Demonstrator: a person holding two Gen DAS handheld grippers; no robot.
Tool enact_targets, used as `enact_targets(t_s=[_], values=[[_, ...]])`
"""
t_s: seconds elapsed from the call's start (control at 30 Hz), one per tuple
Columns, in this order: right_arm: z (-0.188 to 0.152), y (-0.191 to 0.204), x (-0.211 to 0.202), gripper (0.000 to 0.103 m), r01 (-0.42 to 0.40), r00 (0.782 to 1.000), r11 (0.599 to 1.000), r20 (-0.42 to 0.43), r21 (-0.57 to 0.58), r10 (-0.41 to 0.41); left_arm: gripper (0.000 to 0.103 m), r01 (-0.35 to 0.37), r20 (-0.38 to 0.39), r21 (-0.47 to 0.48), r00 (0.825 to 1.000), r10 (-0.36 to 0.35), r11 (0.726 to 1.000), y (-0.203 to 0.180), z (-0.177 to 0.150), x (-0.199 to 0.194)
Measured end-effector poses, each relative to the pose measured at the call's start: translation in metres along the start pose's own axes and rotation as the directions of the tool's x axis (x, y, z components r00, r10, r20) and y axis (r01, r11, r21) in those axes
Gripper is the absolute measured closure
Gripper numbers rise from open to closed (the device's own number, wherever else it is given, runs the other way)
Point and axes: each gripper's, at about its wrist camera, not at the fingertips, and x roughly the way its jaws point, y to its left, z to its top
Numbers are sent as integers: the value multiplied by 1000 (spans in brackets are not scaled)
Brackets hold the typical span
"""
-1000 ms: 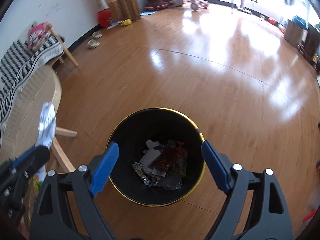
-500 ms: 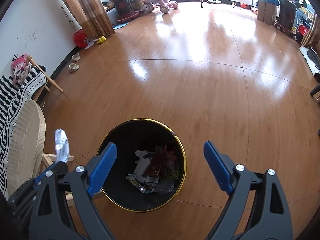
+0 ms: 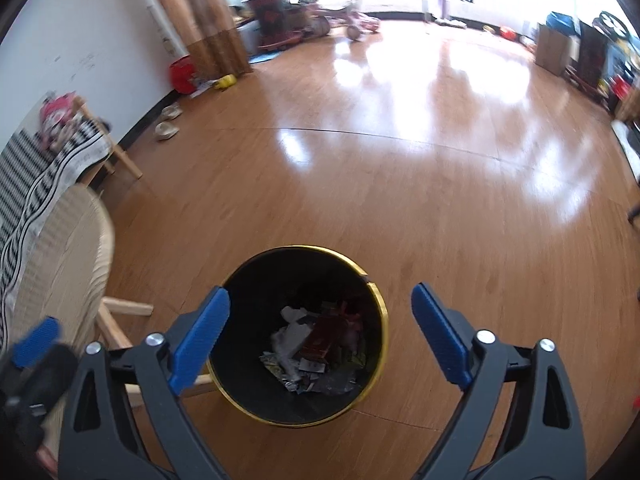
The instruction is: Collect trash
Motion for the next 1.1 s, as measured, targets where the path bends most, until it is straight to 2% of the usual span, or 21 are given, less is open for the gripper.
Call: enact_targets(t_s=[0.1,0.2,0.27,0.37,0.4,0.53,0.6,0.7,0.8,0.87,0.93,1.1], values=[[-4,33,-8,12,-27,999,993,25,-111,30,8,-92,26,-9,995,92,996,27,-7,-35],[-12,73,-20,11,-59,996,972,48,-226,72,7,-196,47,-59,979,199,979,68,-19,-76],[-18,102,-30,11,-94,992,951,58,-295,116,7,-292,31,-110,954,297,950,99,-31,-105],[-28,150,-46,11,-143,982,910,61,-390,180,7,-381,4,-231,920,393,895,154,-54,-149],[-34,171,-52,11,-166,976,887,58,-430,211,7,-418,-9,-263,903,431,870,169,-63,-162],[-57,244,-68,11,-253,952,805,9,-537,306,7,-576,-50,-371,795,604,728,229,-107,-226],[-77,289,-77,11,-317,932,746,-46,-586,359,7,-611,-76,-431,758,648,664,255,-131,-256],[-104,347,-89,11,-396,901,665,-127,-633,415,7,-630,-105,-505,724,682,590,283,-154,-290],[-133,402,-107,11,-455,868,579,-191,-677,459,7,-644,-119,-548,692,712,534,304,-175,-318],[-150,431,-117,11,-481,851,537,-221,-693,477,7,-661,-136,-565,664,735,493,316,-191,-335],[-166,455,-126,11,-493,840,505,-237,-709,488,7,-670,-155,-578,651,743,466,322,-211,-349],[-202,497,-143,11,-508,824,448,-262,-736,503,7,-671,-184,-613,635,750,417,341,-241,-372]])
